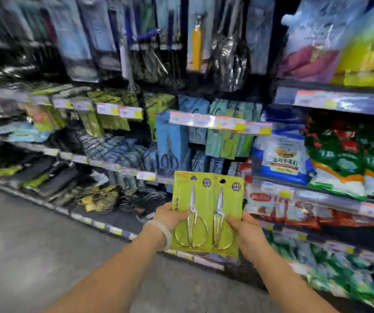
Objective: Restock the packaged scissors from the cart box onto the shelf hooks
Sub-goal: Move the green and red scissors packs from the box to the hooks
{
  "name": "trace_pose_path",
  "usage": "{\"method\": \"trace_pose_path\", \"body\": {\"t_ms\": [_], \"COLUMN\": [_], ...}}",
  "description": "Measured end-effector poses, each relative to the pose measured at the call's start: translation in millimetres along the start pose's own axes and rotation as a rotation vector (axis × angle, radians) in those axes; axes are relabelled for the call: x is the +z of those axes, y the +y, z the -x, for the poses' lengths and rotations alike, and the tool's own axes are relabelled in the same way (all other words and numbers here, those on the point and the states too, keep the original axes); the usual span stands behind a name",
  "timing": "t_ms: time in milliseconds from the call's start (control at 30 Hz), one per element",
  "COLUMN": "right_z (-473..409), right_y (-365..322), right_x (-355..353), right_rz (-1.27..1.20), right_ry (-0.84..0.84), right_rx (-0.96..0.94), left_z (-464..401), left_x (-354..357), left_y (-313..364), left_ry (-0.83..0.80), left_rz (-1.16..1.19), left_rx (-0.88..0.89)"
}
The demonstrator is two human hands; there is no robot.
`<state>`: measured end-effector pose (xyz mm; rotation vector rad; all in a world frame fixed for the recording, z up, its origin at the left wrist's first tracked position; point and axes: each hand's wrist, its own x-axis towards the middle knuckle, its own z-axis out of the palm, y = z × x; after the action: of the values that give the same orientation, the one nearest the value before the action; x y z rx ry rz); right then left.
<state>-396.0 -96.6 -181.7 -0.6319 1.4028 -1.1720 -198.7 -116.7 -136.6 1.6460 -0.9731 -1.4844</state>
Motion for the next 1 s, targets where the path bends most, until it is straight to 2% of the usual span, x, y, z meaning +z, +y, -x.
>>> {"method": "trace_pose_path", "body": {"t_ms": [100, 233, 500, 733, 1000], "right_z": [-4.8, -16.3, -72.6, -139.7, -191.4], "right_y": [3.4, 4.6, 2.8, -26.0, -34.3], "right_x": [70.0, 148.0, 282.8, 394.9, 480.5], "right_rz": [0.086, 0.15, 0.258, 0.269, 0.3], "right_ry": [-0.118, -0.201, -0.31, -0.337, -0.274], "right_rx": [0.015, 0.015, 0.01, -0.003, -0.004], "left_z": [-2.0, -14.1, -82.4, -164.8, -251.7], "left_x": [-66.5, -135.9, -240.3, -326.8, -387.3], "left_y": [-0.1, -0.8, 15.4, 65.4, 86.6], "left_ry": [0.116, 0.231, 0.363, 0.378, 0.256], "left_rz": [-0.011, 0.092, 0.141, 0.109, 0.194], "left_rx": [0.017, -0.003, -0.004, 0.012, -0.016]}}
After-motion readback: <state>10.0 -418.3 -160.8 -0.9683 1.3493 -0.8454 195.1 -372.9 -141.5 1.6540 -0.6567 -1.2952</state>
